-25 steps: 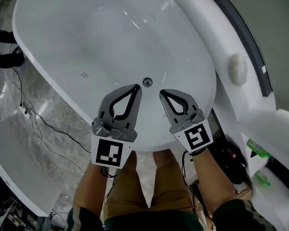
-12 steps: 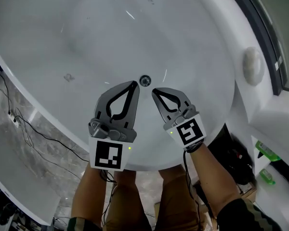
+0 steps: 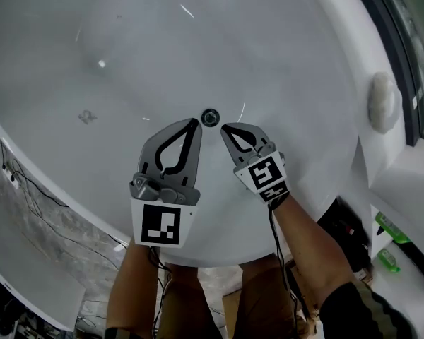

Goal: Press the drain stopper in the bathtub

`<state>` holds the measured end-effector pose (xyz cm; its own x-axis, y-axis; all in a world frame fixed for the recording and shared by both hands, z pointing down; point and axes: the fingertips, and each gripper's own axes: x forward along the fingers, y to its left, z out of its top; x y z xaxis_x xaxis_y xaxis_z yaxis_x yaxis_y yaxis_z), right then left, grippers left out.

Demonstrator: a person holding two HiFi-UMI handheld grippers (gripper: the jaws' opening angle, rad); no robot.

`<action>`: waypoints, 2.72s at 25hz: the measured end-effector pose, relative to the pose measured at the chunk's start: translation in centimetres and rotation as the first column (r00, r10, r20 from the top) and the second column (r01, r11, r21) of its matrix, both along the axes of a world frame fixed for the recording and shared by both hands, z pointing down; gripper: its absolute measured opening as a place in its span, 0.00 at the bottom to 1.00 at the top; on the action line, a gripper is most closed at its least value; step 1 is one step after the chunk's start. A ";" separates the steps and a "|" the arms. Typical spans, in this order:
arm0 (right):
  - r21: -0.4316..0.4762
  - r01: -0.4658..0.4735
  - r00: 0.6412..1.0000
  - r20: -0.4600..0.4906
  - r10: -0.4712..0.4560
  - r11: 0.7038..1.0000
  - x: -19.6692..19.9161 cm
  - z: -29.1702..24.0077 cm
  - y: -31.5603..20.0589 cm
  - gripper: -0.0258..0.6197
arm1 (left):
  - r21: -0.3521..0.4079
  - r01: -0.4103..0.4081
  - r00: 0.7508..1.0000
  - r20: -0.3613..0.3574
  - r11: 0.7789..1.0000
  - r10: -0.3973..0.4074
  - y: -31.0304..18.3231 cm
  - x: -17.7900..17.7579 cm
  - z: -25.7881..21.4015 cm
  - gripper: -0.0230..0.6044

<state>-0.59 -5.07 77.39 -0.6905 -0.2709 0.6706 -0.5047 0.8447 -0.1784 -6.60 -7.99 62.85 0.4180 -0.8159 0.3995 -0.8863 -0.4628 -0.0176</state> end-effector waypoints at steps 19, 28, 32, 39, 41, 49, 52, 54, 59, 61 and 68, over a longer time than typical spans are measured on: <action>-0.219 0.002 0.981 -0.189 -0.045 0.976 -0.5 14.6 1.7 0.06 | -0.153 0.054 0.998 -0.025 0.987 -0.058 -2.2 -1.3 8.1 0.05; -0.219 0.003 0.962 -0.266 -0.063 0.976 -1.0 18.5 1.8 0.06 | -0.172 0.041 0.998 -0.032 0.984 -0.047 -2.0 -1.0 10.1 0.05; -0.221 0.008 0.951 -0.300 -0.076 0.975 -0.8 19.9 1.8 0.06 | -0.186 0.053 0.997 -0.048 0.981 -0.063 -1.9 -0.9 10.4 0.05; -0.215 0.058 0.933 -0.335 -0.129 0.975 -1.5 21.8 1.7 0.06 | -0.170 0.070 0.997 -0.028 0.983 -0.076 -2.3 -1.3 10.5 0.05; -0.222 0.062 0.929 -0.343 -0.138 0.973 -1.5 22.3 1.7 0.06 | -0.168 0.069 0.997 -0.034 0.983 -0.076 -2.3 -1.2 10.5 0.05; -0.265 0.065 0.907 -0.385 -0.167 0.962 -1.4 24.2 2.6 0.06 | -0.185 0.088 0.993 -0.061 0.979 -0.101 -2.5 -1.7 10.6 0.05; -0.252 0.065 0.902 -0.399 -0.165 0.965 -1.4 24.5 2.7 0.06 | -0.176 0.090 0.993 -0.063 0.980 -0.103 -2.7 -1.8 10.5 0.05; -0.244 0.051 0.900 -0.410 -0.151 0.968 -1.4 24.5 2.6 0.06 | -0.179 0.100 0.990 -0.076 0.979 -0.115 -2.7 -1.7 10.4 0.05; -0.255 0.027 0.855 -0.495 -0.154 0.967 -1.4 25.1 2.7 0.07 | -0.188 0.093 0.991 -0.079 0.978 -0.109 -2.6 -1.5 10.5 0.05; -0.252 0.032 0.845 -0.510 -0.161 0.967 -1.4 25.1 2.6 0.07 | -0.189 0.100 0.989 -0.086 0.977 -0.118 -2.6 -1.5 10.4 0.05; -0.248 0.031 0.859 -0.488 -0.152 0.968 -1.4 25.0 2.8 0.07 | -0.181 0.104 0.989 -0.082 0.978 -0.120 -2.8 -1.5 10.1 0.05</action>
<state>-1.94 -2.28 102.42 -0.2592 -0.0244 0.9655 -0.4989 0.8593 -0.1123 -8.08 -10.78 72.93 0.3697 -0.7803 0.5044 -0.9267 -0.3489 0.1394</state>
